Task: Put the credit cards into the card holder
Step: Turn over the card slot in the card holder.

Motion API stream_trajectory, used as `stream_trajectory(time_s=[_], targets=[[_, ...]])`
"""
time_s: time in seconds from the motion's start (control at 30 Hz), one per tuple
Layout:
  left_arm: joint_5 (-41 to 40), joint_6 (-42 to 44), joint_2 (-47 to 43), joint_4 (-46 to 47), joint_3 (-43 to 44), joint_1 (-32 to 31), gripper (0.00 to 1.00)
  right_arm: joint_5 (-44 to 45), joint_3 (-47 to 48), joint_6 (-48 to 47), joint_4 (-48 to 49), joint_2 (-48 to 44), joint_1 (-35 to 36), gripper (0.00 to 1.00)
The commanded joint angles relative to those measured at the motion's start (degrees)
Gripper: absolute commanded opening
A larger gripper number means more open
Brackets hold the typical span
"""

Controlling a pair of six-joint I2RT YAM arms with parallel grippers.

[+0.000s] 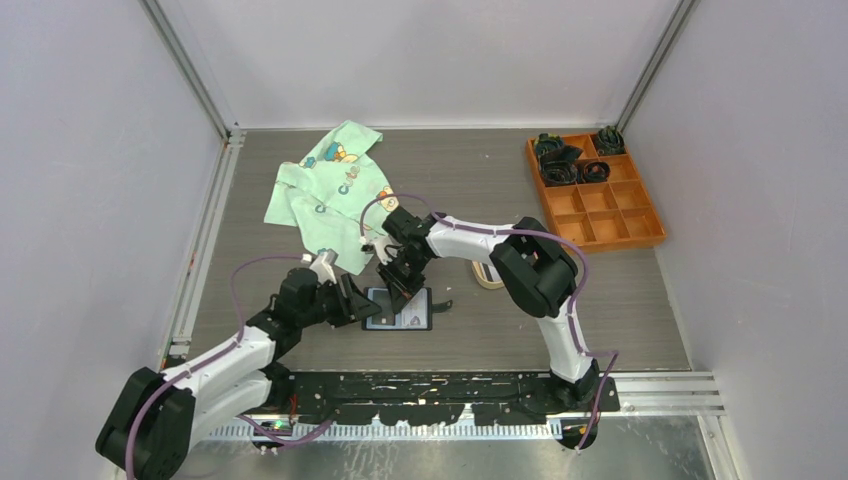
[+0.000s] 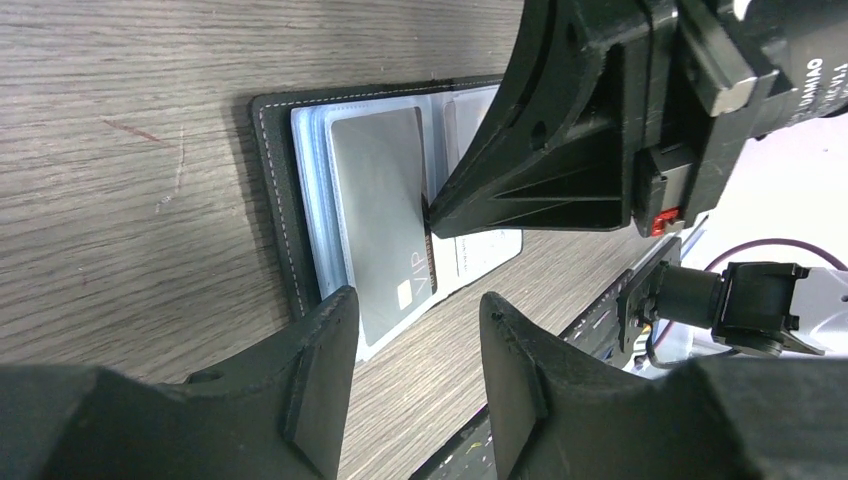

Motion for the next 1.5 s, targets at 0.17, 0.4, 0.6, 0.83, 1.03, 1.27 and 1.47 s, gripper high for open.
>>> stream_trajectory(time_s=[0.17, 0.4, 0.6, 0.83, 1.03, 1.27, 1.47], targets=[[2.09, 2.14, 3.40, 3.99, 1.32, 0.59, 0.48, 2.04, 1.57, -1.75, -1.78, 1.21, 0.02, 0.01], [4.22, 1.67, 5.38, 6.63, 1.23, 0.58, 0.46, 1.72, 1.66, -1.75, -1.88, 1.32, 0.01, 0.01], [6.17, 0.84, 6.24, 8.81, 1.12, 0.59, 0.43, 0.38, 1.75, -1.84, -1.97, 0.99, 0.07, 0.01], [6.39, 0.56, 3.75, 7.16, 1.36, 0.59, 0.42, -1.01, 1.96, -2.10, -2.14, 0.77, 0.07, 0.01], [6.69, 0.48, 2.25, 6.08, 1.56, 0.59, 0.41, -4.69, 2.30, -2.44, -2.38, -0.05, -0.23, 0.02], [7.80, -0.08, 3.90, 8.12, 1.49, 0.54, 0.41, -11.65, 3.14, -4.16, -3.90, -2.93, -2.02, 0.14], [9.20, -0.83, 6.01, 10.64, 2.12, 0.60, 0.41, -13.45, 3.15, -5.00, -4.62, -5.83, -4.56, 0.17]])
